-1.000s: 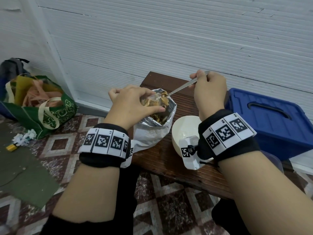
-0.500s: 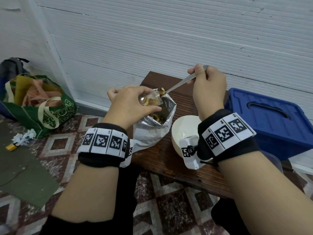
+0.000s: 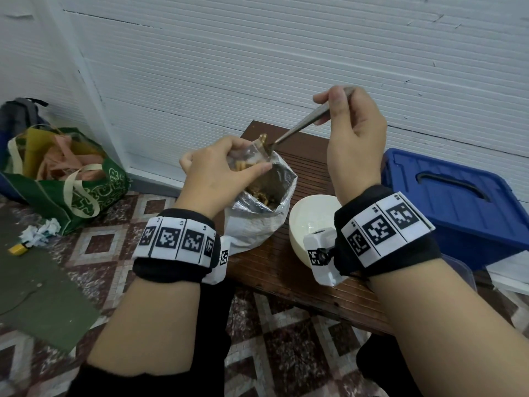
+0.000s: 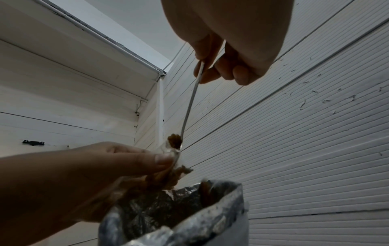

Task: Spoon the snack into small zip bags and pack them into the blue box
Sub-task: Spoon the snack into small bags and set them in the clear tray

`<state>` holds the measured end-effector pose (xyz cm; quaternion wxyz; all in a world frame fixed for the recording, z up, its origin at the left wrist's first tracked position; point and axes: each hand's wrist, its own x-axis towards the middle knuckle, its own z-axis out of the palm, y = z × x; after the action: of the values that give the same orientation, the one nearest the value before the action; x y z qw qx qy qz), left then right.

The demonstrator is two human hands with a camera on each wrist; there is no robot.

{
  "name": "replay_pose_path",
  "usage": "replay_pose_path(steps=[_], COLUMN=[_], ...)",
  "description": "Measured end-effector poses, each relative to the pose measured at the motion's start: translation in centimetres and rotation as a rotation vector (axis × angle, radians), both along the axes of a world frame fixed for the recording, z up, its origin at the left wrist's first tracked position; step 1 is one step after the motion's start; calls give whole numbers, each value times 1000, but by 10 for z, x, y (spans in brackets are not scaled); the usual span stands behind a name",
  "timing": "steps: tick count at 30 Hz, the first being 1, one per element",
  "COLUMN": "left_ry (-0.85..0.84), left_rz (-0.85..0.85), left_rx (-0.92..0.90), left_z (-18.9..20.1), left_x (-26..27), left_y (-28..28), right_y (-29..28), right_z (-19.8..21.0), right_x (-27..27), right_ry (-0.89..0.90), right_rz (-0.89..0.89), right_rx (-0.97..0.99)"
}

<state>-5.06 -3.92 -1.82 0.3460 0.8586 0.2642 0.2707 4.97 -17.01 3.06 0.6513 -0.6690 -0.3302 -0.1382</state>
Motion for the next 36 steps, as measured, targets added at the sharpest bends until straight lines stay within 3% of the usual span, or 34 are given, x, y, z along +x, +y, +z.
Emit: replay_pose_path(steps=[6,12,16,21,25,36], left_ry=[-103,-151,-126,-99,-86,-75], left_rz=[7,2,-21,-33,-39,-47], left_rx=[-95,-121,-119,-117,-109,-114], left_z=[-7,-8,-6,-4,-3,-1], left_x=[-2,-2,-2,-3,-4,-5], left_y=[11,12,11,9,8,7], right_y=[-3,-8,-10,-9,-6,-7], right_z=[8,3,-11,-34,-52,-63], right_x=[6,11,11,3,-4,-5], right_ry=[-1,39,21,-91,-197,94], right_rz=[-69,-221,-237,-96,-21,-105], right_rx=[134,134,-7,-314,-452,-434])
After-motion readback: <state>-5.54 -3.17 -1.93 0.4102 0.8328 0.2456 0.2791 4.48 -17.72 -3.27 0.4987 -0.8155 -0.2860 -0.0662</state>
